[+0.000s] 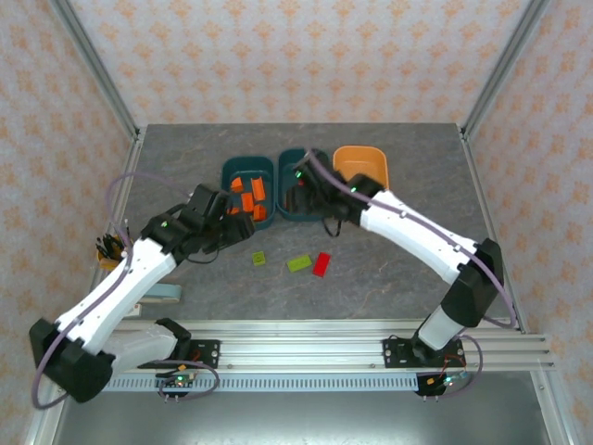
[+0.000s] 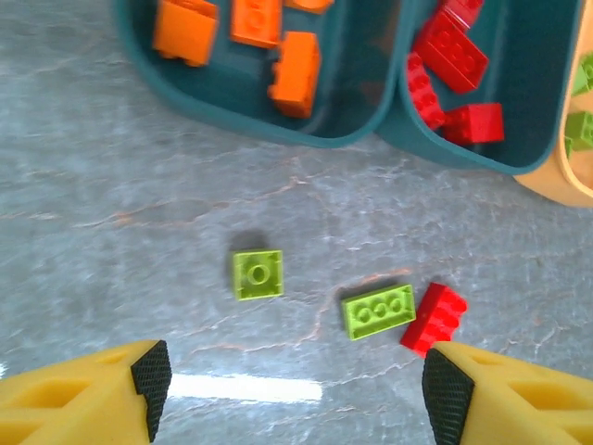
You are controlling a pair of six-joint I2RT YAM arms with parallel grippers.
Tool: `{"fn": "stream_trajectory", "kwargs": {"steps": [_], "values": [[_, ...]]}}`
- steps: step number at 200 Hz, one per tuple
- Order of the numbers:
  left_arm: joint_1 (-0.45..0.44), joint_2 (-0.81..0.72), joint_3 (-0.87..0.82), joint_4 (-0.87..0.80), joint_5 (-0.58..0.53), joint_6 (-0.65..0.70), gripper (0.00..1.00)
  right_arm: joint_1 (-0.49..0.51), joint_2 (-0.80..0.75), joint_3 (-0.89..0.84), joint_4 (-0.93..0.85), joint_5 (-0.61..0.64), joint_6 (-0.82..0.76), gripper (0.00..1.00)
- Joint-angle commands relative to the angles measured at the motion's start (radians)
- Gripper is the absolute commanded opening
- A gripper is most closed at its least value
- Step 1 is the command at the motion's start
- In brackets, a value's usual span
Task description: Sort the legos into containers by color
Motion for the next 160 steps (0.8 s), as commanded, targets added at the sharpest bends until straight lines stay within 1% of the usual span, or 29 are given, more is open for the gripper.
{"fn": "stream_trajectory", "kwargs": {"steps": [1,22,33,70,93,115,160], "values": [[-0.004,-0.164,-0.085,-0.171,-0.139,-0.121,0.74,0.112,0.075,-0.039,0.023,-0.028,-0.013,0.64],[-0.005,-0.307,-0.162,-0.217,-0.142,-0.155,0.73,0.193,0.191,0.007,0.016,-0.020,0.005,0.71],[-0.005,-0.364,-0.190,-0.229,-0.127,-0.162,0.73,0.213,0.254,0.047,-0.007,-0.020,0.015,0.73],[-0.004,-0.510,-0.237,-0.289,-0.109,-0.190,0.73,0.226,0.439,0.185,-0.054,-0.010,0.030,0.76],[-0.005,-0.570,-0.246,-0.305,-0.089,-0.190,0.73,0.227,0.538,0.282,-0.081,-0.015,0.019,0.76],[-0.004,-0.613,-0.258,-0.308,-0.062,-0.191,0.74,0.226,0.624,0.364,-0.140,0.011,0.028,0.74],[-0.005,-0.678,-0.291,-0.256,0.010,-0.217,0.76,0.224,0.704,0.431,-0.182,0.039,0.057,0.65]]}}
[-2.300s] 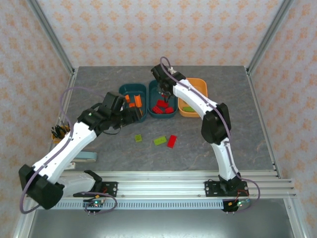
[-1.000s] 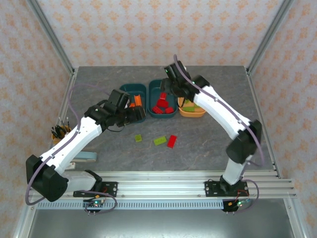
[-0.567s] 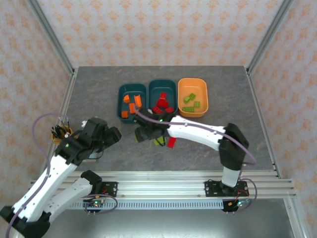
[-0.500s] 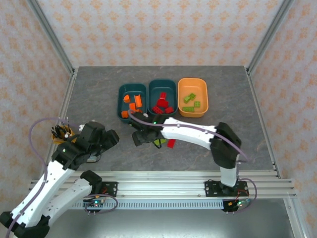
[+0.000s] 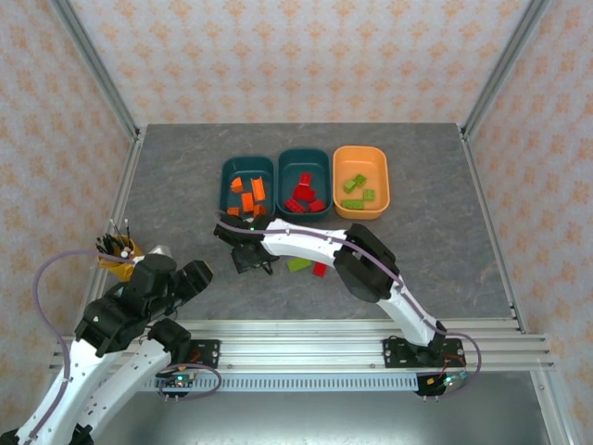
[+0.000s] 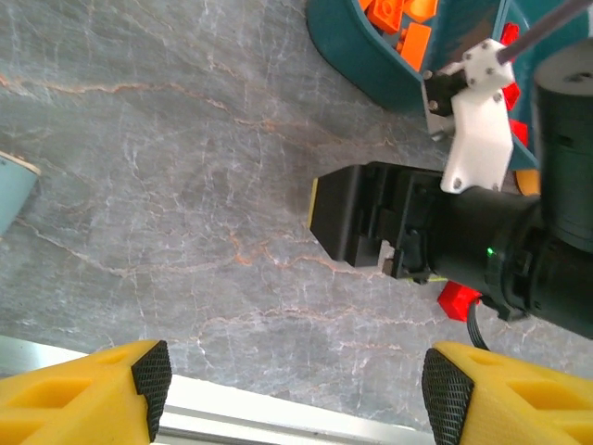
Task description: Sort the legos into containers by color
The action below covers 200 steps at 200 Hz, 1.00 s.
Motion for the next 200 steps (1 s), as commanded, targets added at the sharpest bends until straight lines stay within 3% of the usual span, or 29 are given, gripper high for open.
{"fn": "stream_trajectory", "kwargs": {"steps": [1,27,77,118,164,200], "values": [[-0.005,-0.026,-0.024,0.007,0.040,-0.031,0.76,-0.003,0.039,0.061,-0.084,0.058,0.027,0.65],[-0.005,-0.028,-0.016,0.005,0.046,-0.025,0.76,-0.004,0.053,0.060,-0.085,0.065,0.040,0.59],[-0.005,-0.026,-0.034,0.046,0.072,-0.025,0.75,-0.005,0.051,0.060,-0.079,0.088,0.036,0.35],[-0.005,0.010,-0.034,0.149,0.127,-0.019,0.76,-0.033,-0.103,0.040,-0.097,0.152,0.034,0.29],[-0.009,0.252,0.049,0.369,0.204,0.038,0.76,-0.233,-0.392,-0.118,-0.120,0.165,0.008,0.29],[-0.044,0.523,0.165,0.554,0.219,0.069,0.76,-0.451,-0.484,-0.195,-0.131,0.125,-0.046,0.29]]}}
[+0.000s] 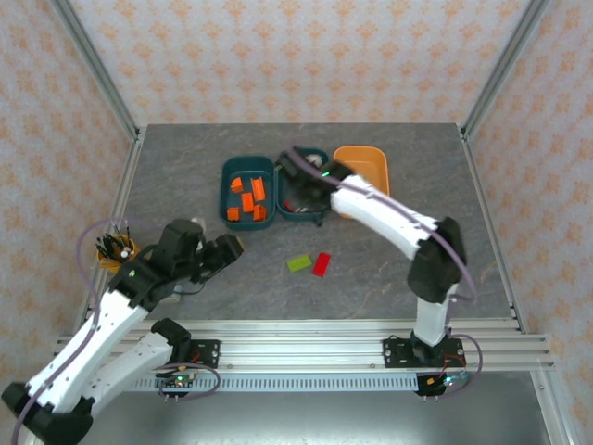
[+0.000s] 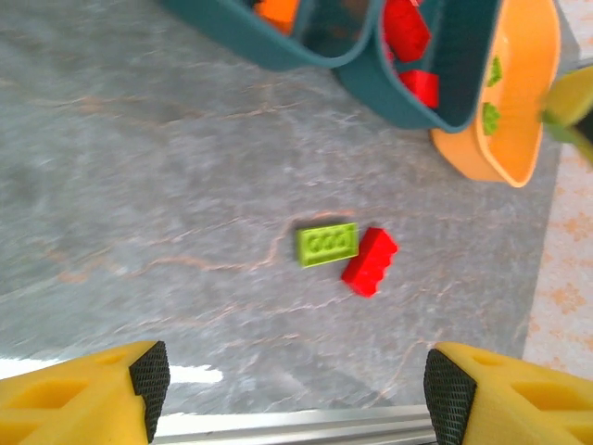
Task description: Sort the legos into containers by color
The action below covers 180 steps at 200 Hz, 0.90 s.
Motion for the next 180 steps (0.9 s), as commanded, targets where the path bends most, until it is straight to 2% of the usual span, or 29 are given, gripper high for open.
{"fn": "stream_trajectory", "kwargs": {"steps": [1,35,72,109,157,180], "values": [[-0.026,0.132,0.088,0.196,0.027,0.047,0.76,-0.116,-0.018,-0.057,-0.059,0.009,-0.051,0.29],[-0.091,0.370,0.220,0.298,0.015,0.063,0.76,-0.300,0.054,-0.036,-0.065,-0.074,-0.073,0.29],[-0.134,0.564,0.338,0.357,0.015,0.062,0.76,-0.398,0.233,0.055,-0.074,-0.147,-0.093,0.28],[-0.145,0.665,0.418,0.357,0.018,0.072,0.76,-0.440,0.359,0.136,-0.084,-0.166,-0.102,0.28],[-0.151,0.694,0.431,0.344,0.023,0.078,0.76,-0.448,0.458,0.222,-0.108,-0.169,-0.105,0.29],[-0.155,0.694,0.423,0.340,0.023,0.078,0.76,-0.448,0.482,0.247,-0.116,-0.173,-0.097,0.35]]}}
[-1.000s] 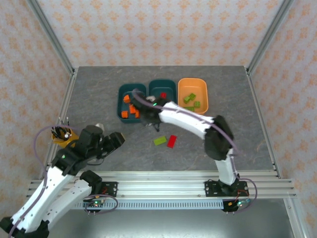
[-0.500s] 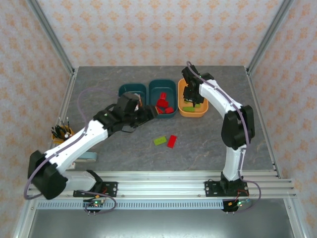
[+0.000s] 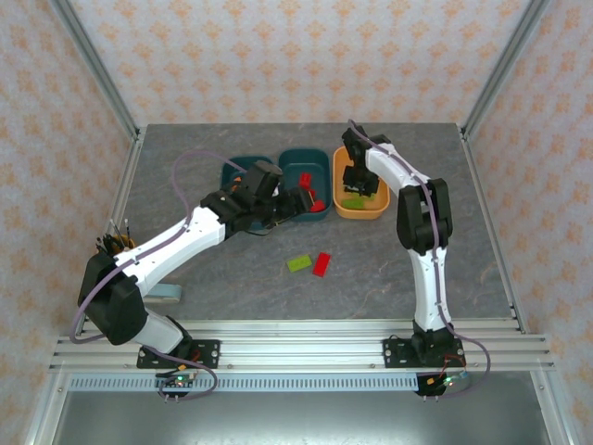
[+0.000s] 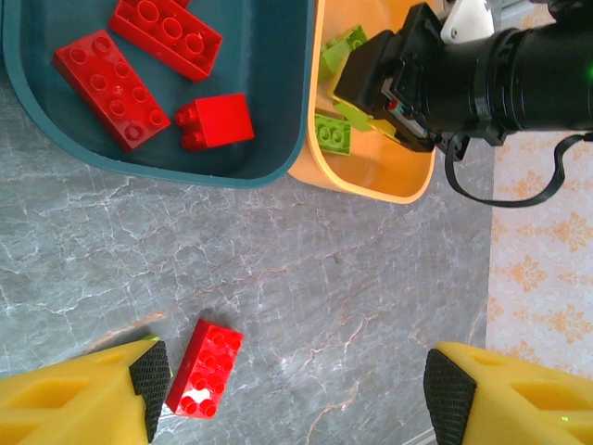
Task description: Sort the legos into containers by color
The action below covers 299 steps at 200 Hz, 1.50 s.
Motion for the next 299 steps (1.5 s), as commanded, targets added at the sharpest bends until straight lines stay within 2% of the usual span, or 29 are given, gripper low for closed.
{"fn": "stream_trajectory", "kwargs": {"steps": [1,27,44,90,122,147,166,182,216,235,270,299], "values": [[-0.011,0.004,0.020,0.011,0.000,0.019,0.76,-0.002,0.032,0.044,-0.047,-0.001,-0.003,0.35],[-0.019,0.005,0.027,-0.010,-0.003,0.032,0.76,-0.002,0.014,0.055,-0.052,-0.002,0.003,0.47],[-0.026,0.010,0.041,-0.030,-0.005,0.051,0.76,0.003,-0.030,0.058,-0.052,0.001,0.002,0.52],[-0.086,0.071,0.124,-0.148,-0.040,0.159,0.75,0.013,-0.259,-0.013,-0.056,0.027,0.021,0.50],[-0.155,0.177,0.203,-0.238,-0.066,0.226,0.73,0.015,-0.547,-0.279,-0.012,0.037,0.083,0.48],[-0.211,0.284,0.276,-0.322,-0.103,0.255,0.72,0.015,-0.813,-0.546,0.015,-0.082,0.117,0.53],[-0.249,0.365,0.325,-0.370,-0.123,0.253,0.72,0.018,-1.033,-0.745,0.045,-0.264,0.146,0.64],[-0.277,0.422,0.362,-0.396,-0.138,0.248,0.72,0.022,-1.220,-0.878,0.022,-0.370,0.190,0.71],[-0.304,0.550,0.449,-0.485,-0.215,0.233,0.72,0.027,-1.507,-1.031,-0.064,-0.458,0.258,0.76],[-0.304,0.587,0.467,-0.497,-0.236,0.230,0.72,0.027,-1.582,-1.080,-0.085,-0.488,0.284,0.76],[-0.304,0.657,0.513,-0.530,-0.239,0.250,0.70,0.027,-1.625,-1.094,-0.118,-0.480,0.301,0.74],[-0.304,0.706,0.546,-0.543,-0.230,0.267,0.64,0.026,-1.630,-1.086,-0.144,-0.466,0.299,0.74]]}}
